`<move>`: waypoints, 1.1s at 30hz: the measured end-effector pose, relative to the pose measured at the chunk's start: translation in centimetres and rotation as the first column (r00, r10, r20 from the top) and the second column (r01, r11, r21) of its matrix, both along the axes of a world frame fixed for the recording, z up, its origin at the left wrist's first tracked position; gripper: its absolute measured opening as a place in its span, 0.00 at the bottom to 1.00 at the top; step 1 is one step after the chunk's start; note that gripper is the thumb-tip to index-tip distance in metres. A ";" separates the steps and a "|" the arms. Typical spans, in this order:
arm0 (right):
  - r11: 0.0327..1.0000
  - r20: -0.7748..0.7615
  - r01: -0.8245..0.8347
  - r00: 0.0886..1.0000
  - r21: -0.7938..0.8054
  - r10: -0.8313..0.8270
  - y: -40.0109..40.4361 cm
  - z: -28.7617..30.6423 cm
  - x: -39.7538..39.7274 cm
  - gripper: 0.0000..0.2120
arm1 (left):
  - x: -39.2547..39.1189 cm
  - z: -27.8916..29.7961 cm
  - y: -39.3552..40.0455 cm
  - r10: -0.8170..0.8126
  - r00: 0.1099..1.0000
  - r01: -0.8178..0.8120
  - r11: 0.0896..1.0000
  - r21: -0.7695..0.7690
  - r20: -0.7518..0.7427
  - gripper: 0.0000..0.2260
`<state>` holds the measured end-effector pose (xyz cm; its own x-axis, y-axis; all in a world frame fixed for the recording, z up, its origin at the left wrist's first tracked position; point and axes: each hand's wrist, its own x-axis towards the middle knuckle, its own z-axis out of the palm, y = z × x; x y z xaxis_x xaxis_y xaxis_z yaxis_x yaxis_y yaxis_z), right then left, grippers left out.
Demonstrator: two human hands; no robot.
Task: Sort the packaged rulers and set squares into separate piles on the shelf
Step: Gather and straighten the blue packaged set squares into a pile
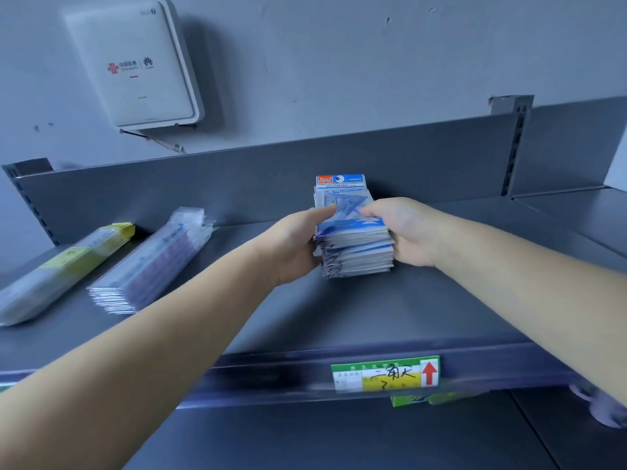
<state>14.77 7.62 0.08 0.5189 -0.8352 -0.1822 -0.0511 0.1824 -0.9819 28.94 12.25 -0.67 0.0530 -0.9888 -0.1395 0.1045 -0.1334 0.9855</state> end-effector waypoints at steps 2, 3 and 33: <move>0.999 -0.013 0.027 1.000 -0.017 -0.027 0.2 0.2 0.1 0.16 | 0.3 0.1 0.6 -0.051 0.996 0.053 0.998 -0.028 0.070 0.14; 0.999 -0.015 0.034 0.999 -0.024 -0.034 0.3 0.3 0.1 0.16 | 0.4 0.1 0.9 -0.072 0.991 0.077 0.996 -0.042 0.116 0.12; 0.710 -0.482 -0.133 0.817 -0.691 -0.317 3.1 -2.0 -1.9 0.22 | 1.3 -2.1 2.2 0.250 0.384 0.223 0.909 -0.352 0.889 0.21</move>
<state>12.92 10.72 -1.92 0.4326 -0.8720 0.2292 -0.6171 -0.4717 -0.6298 30.27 14.40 -2.81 -0.0752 -0.9322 0.3540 -0.8728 0.2332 0.4288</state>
